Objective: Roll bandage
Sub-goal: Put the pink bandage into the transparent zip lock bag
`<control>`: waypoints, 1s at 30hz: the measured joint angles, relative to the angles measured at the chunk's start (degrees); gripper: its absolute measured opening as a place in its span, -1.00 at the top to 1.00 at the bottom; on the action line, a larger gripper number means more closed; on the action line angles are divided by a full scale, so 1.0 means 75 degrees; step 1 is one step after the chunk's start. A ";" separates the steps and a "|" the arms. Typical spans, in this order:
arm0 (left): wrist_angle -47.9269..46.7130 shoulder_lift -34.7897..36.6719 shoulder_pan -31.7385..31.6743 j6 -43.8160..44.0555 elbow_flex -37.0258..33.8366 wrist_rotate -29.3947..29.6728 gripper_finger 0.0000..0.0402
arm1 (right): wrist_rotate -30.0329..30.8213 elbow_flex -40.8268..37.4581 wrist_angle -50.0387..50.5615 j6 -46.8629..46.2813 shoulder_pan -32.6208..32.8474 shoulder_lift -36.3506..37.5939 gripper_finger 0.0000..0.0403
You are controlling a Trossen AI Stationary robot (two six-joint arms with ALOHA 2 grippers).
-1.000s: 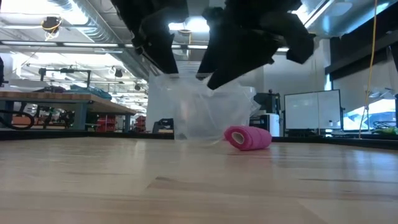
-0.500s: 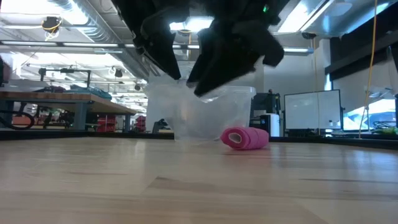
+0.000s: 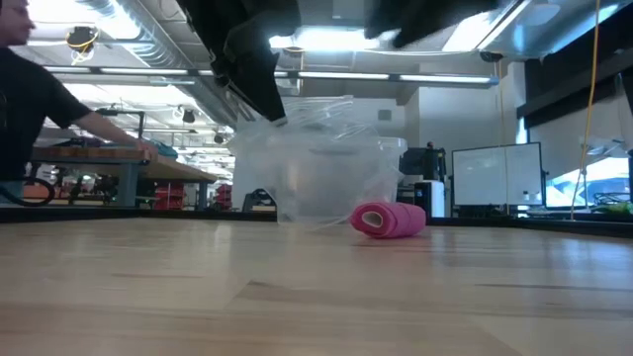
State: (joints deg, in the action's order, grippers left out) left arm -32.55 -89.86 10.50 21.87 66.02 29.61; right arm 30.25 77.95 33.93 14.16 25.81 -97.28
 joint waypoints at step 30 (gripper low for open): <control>0.0011 0.0000 -0.0023 -0.0116 0.0000 -0.0038 0.97 | -0.2574 -0.4815 -0.3168 0.0788 -0.3476 0.1837 -0.46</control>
State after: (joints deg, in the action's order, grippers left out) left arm -32.47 -89.86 10.33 21.01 66.02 29.32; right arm 10.95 41.84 10.17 20.07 -0.25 -83.50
